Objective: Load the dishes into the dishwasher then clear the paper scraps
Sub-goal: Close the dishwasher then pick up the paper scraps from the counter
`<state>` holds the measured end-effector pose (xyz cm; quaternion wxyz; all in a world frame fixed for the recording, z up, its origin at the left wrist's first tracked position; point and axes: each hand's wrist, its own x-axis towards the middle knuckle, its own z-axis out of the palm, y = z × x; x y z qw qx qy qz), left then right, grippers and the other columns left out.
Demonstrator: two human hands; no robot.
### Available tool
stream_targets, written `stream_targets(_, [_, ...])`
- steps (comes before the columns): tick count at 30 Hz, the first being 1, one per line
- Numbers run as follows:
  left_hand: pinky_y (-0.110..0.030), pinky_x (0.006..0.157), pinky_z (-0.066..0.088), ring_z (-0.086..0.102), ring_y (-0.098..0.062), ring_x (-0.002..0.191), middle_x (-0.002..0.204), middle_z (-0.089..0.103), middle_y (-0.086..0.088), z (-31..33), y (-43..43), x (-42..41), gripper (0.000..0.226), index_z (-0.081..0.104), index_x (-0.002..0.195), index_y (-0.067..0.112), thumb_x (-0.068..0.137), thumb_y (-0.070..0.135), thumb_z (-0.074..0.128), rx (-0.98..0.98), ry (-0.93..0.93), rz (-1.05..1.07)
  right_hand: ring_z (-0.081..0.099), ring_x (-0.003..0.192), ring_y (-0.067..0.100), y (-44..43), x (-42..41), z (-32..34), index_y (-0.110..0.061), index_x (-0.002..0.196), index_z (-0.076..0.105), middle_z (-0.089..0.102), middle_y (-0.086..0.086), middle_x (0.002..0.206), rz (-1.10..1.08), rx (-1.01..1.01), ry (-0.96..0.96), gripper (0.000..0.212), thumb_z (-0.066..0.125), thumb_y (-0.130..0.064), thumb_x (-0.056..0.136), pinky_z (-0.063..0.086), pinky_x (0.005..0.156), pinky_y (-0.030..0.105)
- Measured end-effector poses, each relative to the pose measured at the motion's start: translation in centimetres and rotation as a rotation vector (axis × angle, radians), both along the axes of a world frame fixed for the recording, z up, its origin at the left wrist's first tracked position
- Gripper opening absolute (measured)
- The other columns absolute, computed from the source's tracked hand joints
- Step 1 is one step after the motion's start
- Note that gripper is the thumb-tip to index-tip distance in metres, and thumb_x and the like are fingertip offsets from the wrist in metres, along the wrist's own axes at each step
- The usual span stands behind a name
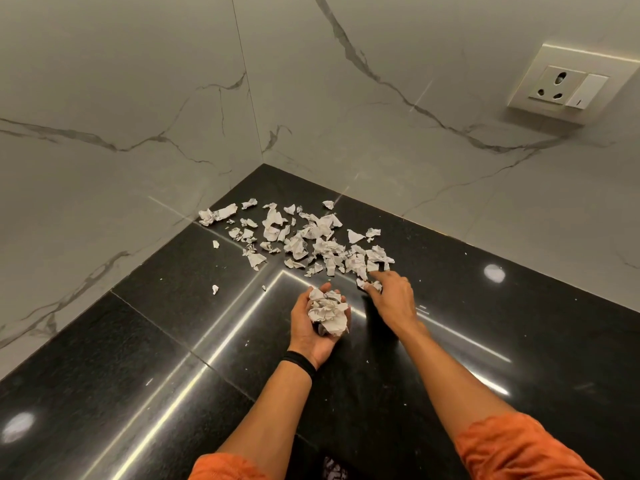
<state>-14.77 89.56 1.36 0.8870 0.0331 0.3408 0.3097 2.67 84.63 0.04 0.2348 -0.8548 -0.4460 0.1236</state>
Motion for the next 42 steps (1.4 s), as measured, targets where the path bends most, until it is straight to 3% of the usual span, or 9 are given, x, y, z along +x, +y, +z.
stream_targets(6, [-0.042,0.085,0.053,0.065,-0.028,0.087,0.097,0.066,-0.016,-1.1,0.1,-0.8,0.038,0.07,0.11,0.006,0.09,0.037,0.063,0.012,0.021,0.011,0.058,0.092,0.025,0.5,-0.9,-1.2,-0.012,0.098,0.076,0.066,0.005,0.097,0.082,0.025,-0.092,0.018,0.063,-0.024,0.098,0.043,0.079,0.032])
stream_targets(10, [-0.043,0.086,0.052,0.064,-0.028,0.088,0.097,0.066,-0.016,-1.5,0.0,-0.9,0.038,0.072,0.107,0.005,0.092,0.038,0.061,0.015,0.055,0.011,0.06,0.09,0.024,-0.5,-1.3,-0.5,-0.012,0.097,0.075,0.066,0.003,0.094,0.179,-0.045,-0.143,0.02,0.056,-0.019,0.101,0.05,0.08,0.037])
stream_targets(16, [-0.043,0.082,0.053,0.064,-0.028,0.084,0.092,0.066,-0.015,-0.9,-0.5,-0.3,0.033,0.07,0.1,0.008,0.086,0.037,0.064,0.031,0.072,0.013,0.068,0.091,0.006,-3.5,-2.2,2.0,-0.025,0.102,0.079,0.076,-0.011,0.097,-0.12,0.19,0.249,0.012,0.074,-0.025,0.091,0.056,0.087,0.032])
stream_targets(21, [-0.045,0.087,0.053,0.069,-0.033,0.092,0.104,0.071,-0.02,-0.4,-1.1,0.6,0.04,0.069,0.11,0.006,0.094,0.039,0.055,0.018,0.012,-0.007,0.069,0.084,-0.001,-2.8,-5.0,6.0,-0.029,0.098,0.079,0.075,-0.016,0.088,0.057,0.372,0.513,0.011,0.078,-0.025,0.087,0.057,0.079,0.022])
stream_targets(24, [-0.041,0.078,0.059,0.072,-0.031,0.087,0.095,0.073,-0.017,0.3,-1.2,0.8,0.04,0.07,0.103,0.006,0.097,0.04,0.049,0.029,0.014,0.006,0.061,0.086,-0.001,-2.7,-7.5,6.4,-0.028,0.1,0.08,0.069,-0.024,0.086,0.219,0.335,0.376,0.015,0.079,-0.026,0.085,0.047,0.075,0.014])
stream_targets(26, [-0.037,0.07,0.06,0.071,-0.028,0.078,0.085,0.07,-0.014,0.5,-0.9,0.7,0.033,0.067,0.097,0.011,0.097,0.039,0.051,0.026,0.04,0.037,0.055,0.088,0.002,-2.8,-8.6,5.8,-0.031,0.098,0.079,0.068,-0.026,0.088,0.267,0.297,0.254,0.016,0.08,-0.029,0.081,0.045,0.078,0.02])
stream_targets(28, [-0.038,0.075,0.058,0.068,-0.027,0.078,0.084,0.068,-0.013,0.3,-0.7,0.6,0.03,0.067,0.098,0.011,0.097,0.038,0.052,0.027,0.05,0.07,0.053,0.091,0.006,-2.8,-9.0,5.1,-0.032,0.095,0.079,0.071,-0.02,0.096,0.294,0.294,0.215,0.016,0.078,-0.03,0.079,0.046,0.081,0.027])
stream_targets(36, [-0.045,0.087,0.052,0.073,-0.031,0.081,0.092,0.073,-0.016,-0.1,-0.3,0.7,0.045,0.076,0.091,0.004,0.098,0.038,0.047,-0.015,-0.042,0.083,0.055,0.1,-0.003,-2.1,-8.1,5.8,-0.03,0.094,0.08,0.07,-0.02,0.097,0.191,0.404,0.362,0.015,0.077,-0.019,0.083,0.039,0.083,0.009])
stream_targets(42, [-0.049,0.111,0.04,0.06,-0.038,0.121,0.128,0.064,-0.025,-0.9,0.8,0.5,0.046,0.066,0.12,0.003,0.093,0.037,0.051,-0.012,0.009,0.062,0.065,0.086,0.003,-0.8,-5.6,4.4,-0.03,0.093,0.078,0.073,-0.016,0.089,0.056,0.392,0.469,0.012,0.074,-0.02,0.089,0.048,0.073,0.019])
